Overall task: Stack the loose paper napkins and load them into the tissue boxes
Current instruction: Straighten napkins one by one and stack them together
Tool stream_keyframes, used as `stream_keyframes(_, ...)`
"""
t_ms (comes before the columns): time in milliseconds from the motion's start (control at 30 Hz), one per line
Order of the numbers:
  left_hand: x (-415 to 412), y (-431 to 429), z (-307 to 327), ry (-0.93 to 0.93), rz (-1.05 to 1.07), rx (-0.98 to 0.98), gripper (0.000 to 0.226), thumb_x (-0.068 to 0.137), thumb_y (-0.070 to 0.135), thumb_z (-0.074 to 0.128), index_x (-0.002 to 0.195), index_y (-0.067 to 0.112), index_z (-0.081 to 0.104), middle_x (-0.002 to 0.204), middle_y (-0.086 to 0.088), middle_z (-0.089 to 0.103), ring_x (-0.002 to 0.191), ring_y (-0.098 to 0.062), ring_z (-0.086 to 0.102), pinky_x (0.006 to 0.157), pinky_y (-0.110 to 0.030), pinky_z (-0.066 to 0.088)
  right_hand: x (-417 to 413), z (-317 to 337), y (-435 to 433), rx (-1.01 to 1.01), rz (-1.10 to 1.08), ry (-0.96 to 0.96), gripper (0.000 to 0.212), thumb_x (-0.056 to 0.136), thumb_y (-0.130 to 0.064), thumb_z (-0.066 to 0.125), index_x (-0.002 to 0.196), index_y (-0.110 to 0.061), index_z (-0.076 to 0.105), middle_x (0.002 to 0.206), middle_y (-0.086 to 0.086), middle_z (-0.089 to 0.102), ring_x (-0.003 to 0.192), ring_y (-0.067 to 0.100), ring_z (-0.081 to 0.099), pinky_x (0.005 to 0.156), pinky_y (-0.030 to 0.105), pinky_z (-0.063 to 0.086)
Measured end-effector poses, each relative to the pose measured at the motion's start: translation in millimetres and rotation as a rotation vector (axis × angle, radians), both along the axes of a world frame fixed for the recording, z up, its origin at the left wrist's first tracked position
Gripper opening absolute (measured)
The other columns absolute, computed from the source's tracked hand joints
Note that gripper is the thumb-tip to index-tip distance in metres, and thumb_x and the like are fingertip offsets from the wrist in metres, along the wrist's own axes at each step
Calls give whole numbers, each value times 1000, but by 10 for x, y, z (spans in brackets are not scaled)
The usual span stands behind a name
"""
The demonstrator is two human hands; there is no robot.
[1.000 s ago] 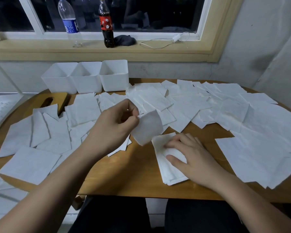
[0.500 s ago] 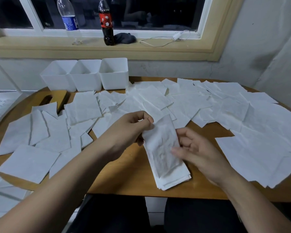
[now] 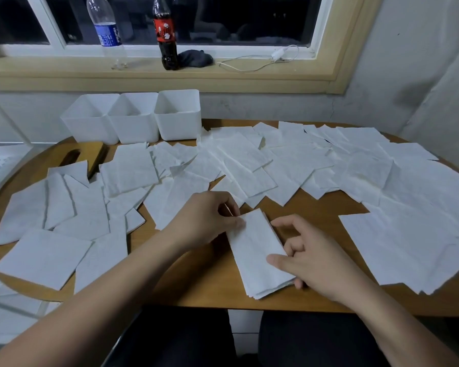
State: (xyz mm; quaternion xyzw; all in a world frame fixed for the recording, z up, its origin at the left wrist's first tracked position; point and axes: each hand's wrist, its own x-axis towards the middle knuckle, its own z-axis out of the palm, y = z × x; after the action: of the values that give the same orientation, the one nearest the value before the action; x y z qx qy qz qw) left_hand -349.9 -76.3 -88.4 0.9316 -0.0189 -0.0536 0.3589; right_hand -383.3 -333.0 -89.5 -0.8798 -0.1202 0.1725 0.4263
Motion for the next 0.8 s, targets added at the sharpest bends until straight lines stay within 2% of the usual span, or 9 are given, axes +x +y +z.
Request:
stream_keyframes(100, 6, 11, -67, -52, -14, 58, 16, 90, 43, 85, 95, 35, 72, 91, 16, 71, 83, -6, 67, 63, -17, 56, -24, -31, -1, -96, 20, -68, 68, 91, -34, 83, 146, -43, 44, 77, 0, 68, 61, 9, 64, 64, 21, 56)
stream_keyframes(200, 1, 78, -108, -144, 20, 91, 20, 88, 43, 87, 97, 34, 71, 89, 16, 69, 82, -5, 65, 63, -16, 50, -42, -48, -23, -182, -12, -173, 72, 88, -41, 86, 145, -46, 42, 80, -6, 63, 72, 8, 65, 73, 27, 60)
stream_keyframes(267, -12, 174, -114, -211, 41, 113, 18, 90, 37, 86, 97, 34, 70, 88, 17, 68, 82, -6, 65, 65, -19, 49, -54, -38, -36, -249, -7, -282, 65, 87, -46, 84, 140, -47, 46, 88, -12, 57, 82, 6, 62, 76, 29, 60)
stream_keyframes(333, -51, 293, -112, -248, 57, 139, 17, 92, 33, 84, 95, 37, 68, 87, 19, 67, 78, -5, 65, 63, -18, 47, -74, -21, -17, -236, 48, -385, 50, 91, -46, 80, 134, -44, 54, 104, -25, 51, 100, -2, 56, 79, 22, 55)
stream_keyframes(400, -114, 423, -117, -275, 73, 179, 17, 92, 34, 83, 93, 38, 66, 87, 20, 66, 76, -4, 63, 61, -21, 49, -82, -19, 41, -196, 99, -470, 37, 95, -43, 76, 128, -39, 62, 114, -30, 47, 113, -3, 51, 89, 17, 49)
stream_keyframes(533, -275, 645, -134, -333, 85, 294, 25, 87, 52, 83, 101, 38, 68, 98, 22, 60, 87, -4, 58, 67, -23, 49, -48, -23, 255, -197, 167, -563, 24, 100, -42, 69, 123, -37, 65, 120, -28, 47, 116, -5, 42, 99, 15, 39)
stream_keyframes(600, -354, 706, -145, -318, 87, 332, 31, 84, 56, 82, 105, 36, 70, 105, 19, 59, 93, -8, 58, 71, -30, 53, -14, -19, 380, -189, 210, -576, 23, 102, -42, 66, 123, -37, 65, 121, -27, 48, 117, -4, 42, 100, 14, 37)
stream_keyframes(700, -451, 730, -193, -321, 93, 367, 30, 83, 54, 81, 103, 33, 73, 105, 16, 60, 95, -12, 60, 73, -37, 57, 38, -21, 561, -167, 259, -580, 22, 103, -42, 64, 124, -37, 64, 123, -25, 51, 119, -3, 43, 104, 17, 36)
stream_keyframes(800, -500, 738, -250, -333, 126, 389, 21, 85, 42, 81, 99, 29, 72, 101, 13, 61, 91, -16, 62, 67, -34, 53, 79, -26, 710, -165, 301, -587, 22, 103, -41, 65, 124, -34, 66, 121, -23, 54, 118, -4, 43, 103, 13, 31)
